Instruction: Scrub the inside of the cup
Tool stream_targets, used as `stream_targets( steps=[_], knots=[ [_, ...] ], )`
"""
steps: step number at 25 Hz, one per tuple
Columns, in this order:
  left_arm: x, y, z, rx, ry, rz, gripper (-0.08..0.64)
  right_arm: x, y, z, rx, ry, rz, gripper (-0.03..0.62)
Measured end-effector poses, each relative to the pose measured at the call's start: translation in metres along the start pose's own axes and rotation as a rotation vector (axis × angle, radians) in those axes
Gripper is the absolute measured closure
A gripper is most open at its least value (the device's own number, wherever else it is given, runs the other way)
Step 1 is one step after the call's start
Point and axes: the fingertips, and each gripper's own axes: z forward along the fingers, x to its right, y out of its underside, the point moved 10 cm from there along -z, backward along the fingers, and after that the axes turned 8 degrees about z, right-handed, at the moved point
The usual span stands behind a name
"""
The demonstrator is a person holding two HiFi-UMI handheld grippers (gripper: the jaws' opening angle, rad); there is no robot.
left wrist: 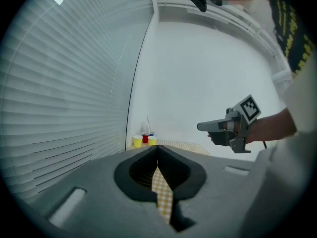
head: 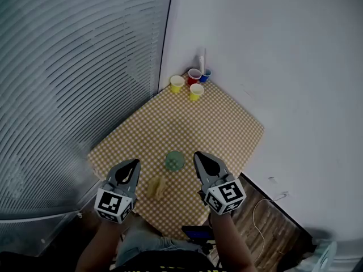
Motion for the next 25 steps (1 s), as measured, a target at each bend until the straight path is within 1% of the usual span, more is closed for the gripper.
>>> stream_targets(
  steps=[3, 10, 12, 15, 18, 22, 25],
  knots=[
    [0.000, 0.006, 0.003, -0.015, 0.008, -0.003, 0.562, 0.005, 0.008, 0.010, -0.039, -0.002, 0.017, 0.584],
    [0.000, 0.019, 0.015, -0.048, 0.021, -0.004, 0.563, 0.015, 0.021, 0.027, -0.092, 0.005, 0.036, 0.583],
    [-0.001, 0.022, 0.016, -0.053, 0.010, 0.001, 0.561, 0.016, 0.026, 0.030, -0.114, 0.008, 0.046, 0.563],
    [-0.002, 0.026, 0.019, -0.058, -0.006, 0.001, 0.561, 0.018, 0.034, 0.036, -0.147, 0.009, 0.051, 0.556],
    [0.000, 0.034, 0.023, -0.077, 0.010, -0.001, 0.558, 0.020, 0.044, 0.042, -0.183, 0.011, 0.056, 0.545],
    [0.003, 0.043, 0.026, -0.111, 0.028, -0.009, 0.540, 0.019, 0.056, 0.047, -0.240, 0.008, 0.057, 0.514],
    [0.002, 0.047, 0.028, -0.131, 0.042, -0.012, 0.535, 0.017, 0.061, 0.053, -0.266, 0.010, 0.028, 0.502]
  ],
)
